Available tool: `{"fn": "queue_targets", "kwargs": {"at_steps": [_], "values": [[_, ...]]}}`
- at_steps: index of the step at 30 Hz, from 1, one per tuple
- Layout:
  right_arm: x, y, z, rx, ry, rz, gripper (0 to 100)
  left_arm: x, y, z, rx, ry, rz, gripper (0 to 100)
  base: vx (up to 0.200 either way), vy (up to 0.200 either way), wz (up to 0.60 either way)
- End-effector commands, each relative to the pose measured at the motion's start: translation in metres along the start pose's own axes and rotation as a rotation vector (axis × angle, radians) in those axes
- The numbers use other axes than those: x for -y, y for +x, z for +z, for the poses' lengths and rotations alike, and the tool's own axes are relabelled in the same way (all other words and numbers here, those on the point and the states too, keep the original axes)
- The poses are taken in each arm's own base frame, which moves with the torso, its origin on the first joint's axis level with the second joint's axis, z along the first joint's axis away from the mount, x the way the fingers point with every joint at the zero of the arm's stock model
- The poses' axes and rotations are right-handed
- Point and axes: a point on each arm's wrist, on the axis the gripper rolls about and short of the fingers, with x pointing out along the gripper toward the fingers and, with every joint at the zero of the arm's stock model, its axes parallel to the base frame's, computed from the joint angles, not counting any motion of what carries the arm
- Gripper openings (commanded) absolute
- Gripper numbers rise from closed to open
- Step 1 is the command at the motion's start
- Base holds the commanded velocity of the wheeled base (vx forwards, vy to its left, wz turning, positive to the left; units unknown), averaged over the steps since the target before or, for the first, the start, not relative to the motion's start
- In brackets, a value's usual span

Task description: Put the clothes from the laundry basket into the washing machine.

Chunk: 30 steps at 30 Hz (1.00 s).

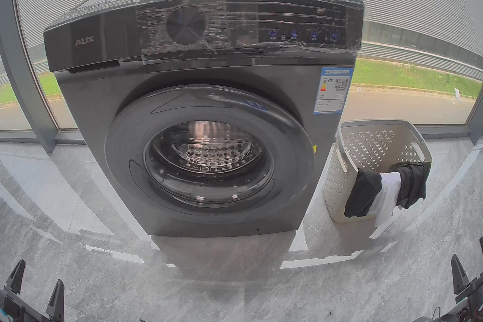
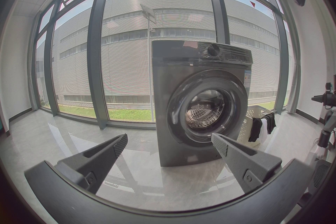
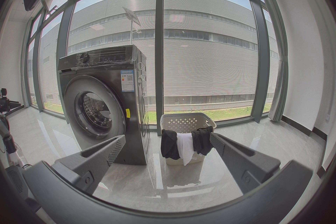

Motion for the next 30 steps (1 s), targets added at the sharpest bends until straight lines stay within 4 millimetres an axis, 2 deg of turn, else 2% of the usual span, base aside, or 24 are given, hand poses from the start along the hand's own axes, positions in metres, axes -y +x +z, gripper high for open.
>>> {"fn": "queue_targets", "kwargs": {"at_steps": [1,30], "values": [[0.0001,0.0003,-0.0051,-0.004,-0.001,0.000,100,0.0000,-0.0001,-0.0048,0.000,0.000,-0.001,100,0.000,0.200,0.00],[0.0001,0.0003,-0.0051,-0.004,-0.001,0.002,100,0.0000,-0.0001,-0.0048,0.000,0.000,-0.001,100,0.000,0.000,0.00]]}}
